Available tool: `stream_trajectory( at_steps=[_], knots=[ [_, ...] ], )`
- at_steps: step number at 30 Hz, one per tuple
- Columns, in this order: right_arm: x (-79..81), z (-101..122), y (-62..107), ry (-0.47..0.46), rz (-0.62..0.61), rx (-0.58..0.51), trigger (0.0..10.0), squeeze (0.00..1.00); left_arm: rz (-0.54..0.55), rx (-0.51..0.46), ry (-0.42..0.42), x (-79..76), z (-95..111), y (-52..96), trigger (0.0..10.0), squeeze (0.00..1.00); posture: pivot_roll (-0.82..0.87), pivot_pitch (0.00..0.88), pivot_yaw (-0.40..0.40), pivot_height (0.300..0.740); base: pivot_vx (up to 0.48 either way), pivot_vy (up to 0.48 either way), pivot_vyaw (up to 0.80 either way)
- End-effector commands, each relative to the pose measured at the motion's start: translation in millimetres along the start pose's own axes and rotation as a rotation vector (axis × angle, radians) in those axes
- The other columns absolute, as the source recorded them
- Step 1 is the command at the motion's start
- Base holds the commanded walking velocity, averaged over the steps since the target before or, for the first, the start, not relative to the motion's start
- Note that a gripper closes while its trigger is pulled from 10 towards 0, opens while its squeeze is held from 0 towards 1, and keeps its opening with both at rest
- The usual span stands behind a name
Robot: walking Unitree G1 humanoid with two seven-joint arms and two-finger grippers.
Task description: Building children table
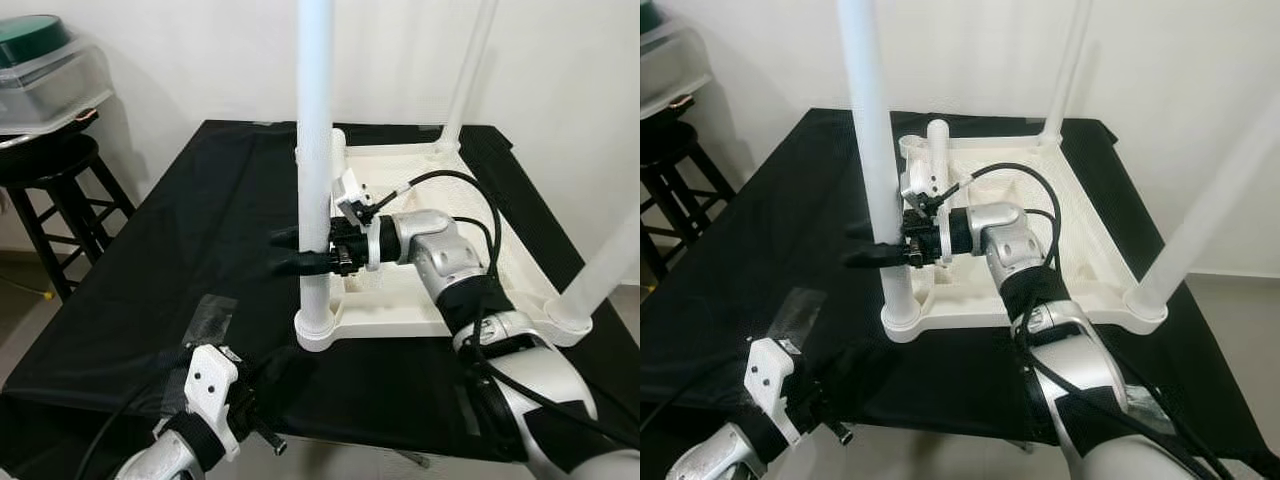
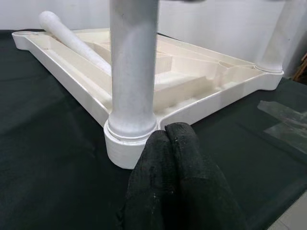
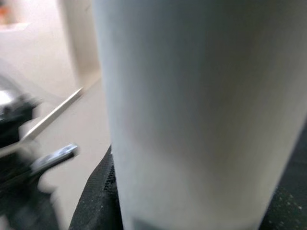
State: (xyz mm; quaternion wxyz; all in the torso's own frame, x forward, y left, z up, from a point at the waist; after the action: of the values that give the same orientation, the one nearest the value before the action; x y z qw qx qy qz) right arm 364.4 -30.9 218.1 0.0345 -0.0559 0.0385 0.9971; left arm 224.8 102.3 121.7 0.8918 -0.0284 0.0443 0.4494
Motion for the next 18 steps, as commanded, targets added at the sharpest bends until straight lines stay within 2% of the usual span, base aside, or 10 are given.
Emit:
stream_trajectory(
  at_steps=[1, 2, 3, 5, 6, 7, 10, 11, 17, 18],
  knots=[
    [0.6, -29.6, -1.9, -0.064, -0.089, 0.067, 0.0, 0.0, 0.005, 0.011, -0.002, 0.8, -0.9, 3.1, 10.0, 0.0, 0.05, 0.069, 0.006, 0.74, 0.0, 0.0, 0.0],
    [-12.1, -50.5, -4.3, -0.178, -0.411, 0.078, 0.0, 0.0, 0.005, 0.01, -0.002, 0.3, -0.5, 4.8, 10.0, 0.0, 0.05, 0.077, -0.003, 0.74, 0.0, 0.0, 0.0],
    [-12.1, -50.5, -4.3, -0.178, -0.411, 0.078, 0.0, 0.0, 0.005, 0.01, -0.002, 0.3, -0.5, 4.8, 10.0, 0.0, 0.05, 0.077, -0.003, 0.74, 0.0, 0.0, 0.0],
    [-21.1, -69.8, 8.7, -0.347, -0.884, 0.02, 0.0, 0.0, 0.005, 0.01, -0.002, 0.3, -0.1, 5.9, 10.0, 0.0, 0.04, 0.081, -0.009, 0.74, 0.0, 0.0, 0.0],
    [-21.1, -69.8, 8.7, -0.347, -0.884, 0.02, 0.0, 0.0, 0.005, 0.01, -0.002, 0.3, -0.1, 5.9, 10.0, 0.0, 0.04, 0.081, -0.009, 0.74, 0.0, 0.0, 0.0],
    [17.7, -90.3, 1.7, -0.384, -0.911, 0.065, 0.0, 0.0, 0.004, 0.01, -0.002, 1.2, 0.6, 5.8, 10.0, 0.0, 0.05, 0.093, 0.003, 0.74, 0.0, 0.0, 0.0],
    [24.1, -88.5, -3.7, -0.371, -0.852, 0.064, 0.0, 0.0, 0.006, 0.013, -0.003, 2.1, -0.5, 5.8, 10.0, 0.0, 0.02, 0.064, 0.017, 0.74, 0.0, 0.0, 0.0],
    [9.2, -78.2, 1.0, -0.288, -0.822, 0.078, 0.0, 0.0, 0.001, 0.015, -0.001, 2.7, -2.3, 4.3, 10.0, 0.0, 0.04, 0.062, -0.007, 0.74, 0.0, 0.0, 0.0],
    [3.5, -75.1, 2.5, -0.275, -0.838, 0.089, 0.0, 0.0, -0.007, 0.017, -0.001, 2.1, -3.0, 3.1, 10.0, 0.0, 0.04, 0.052, -0.012, 0.74, 0.0, 0.0, 0.0],
    [7.6, -70.7, -4.6, -0.283, -0.798, 0.081, 10.0, 0.91, 0.003, 0.015, -0.007, 2.9, -2.8, 3.3, 10.0, 0.0, 0.05, 0.049, -0.013, 0.74, 0.0, 0.0, 0.0]
  ],
)
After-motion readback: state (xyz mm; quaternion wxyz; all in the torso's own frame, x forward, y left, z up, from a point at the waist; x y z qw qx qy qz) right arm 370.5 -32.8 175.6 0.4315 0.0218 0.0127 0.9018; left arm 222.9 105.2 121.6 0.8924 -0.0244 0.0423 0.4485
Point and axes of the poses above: a point about 5 cm out from each wrist's last joint towards the gripper, its own y axis pointing back from the gripper into the wrist, its own z axis along the axis of the wrist's last joint, x = y × z, the point moved 4 cm from there along -y, pointing out of the wrist towards the gripper, and after that the axes turned 1 degree about y, right-handed, at the moved point
